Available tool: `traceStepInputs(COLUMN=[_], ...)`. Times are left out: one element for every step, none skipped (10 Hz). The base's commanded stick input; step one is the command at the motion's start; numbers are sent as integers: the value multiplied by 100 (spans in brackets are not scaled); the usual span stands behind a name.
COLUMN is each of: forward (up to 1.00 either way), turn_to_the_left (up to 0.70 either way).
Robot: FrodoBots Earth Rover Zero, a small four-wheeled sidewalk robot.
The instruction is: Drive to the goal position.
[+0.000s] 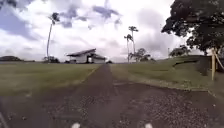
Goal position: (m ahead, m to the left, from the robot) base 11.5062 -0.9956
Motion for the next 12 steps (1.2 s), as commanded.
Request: traceStepInputs(forward=[0, 0, 0, 0, 0, 0, 1, 10, 69, 70, 70, 70], turn_to_the_left=[0, 0, 0, 0, 0, 0, 0, 0, 0, 0, 0, 0])
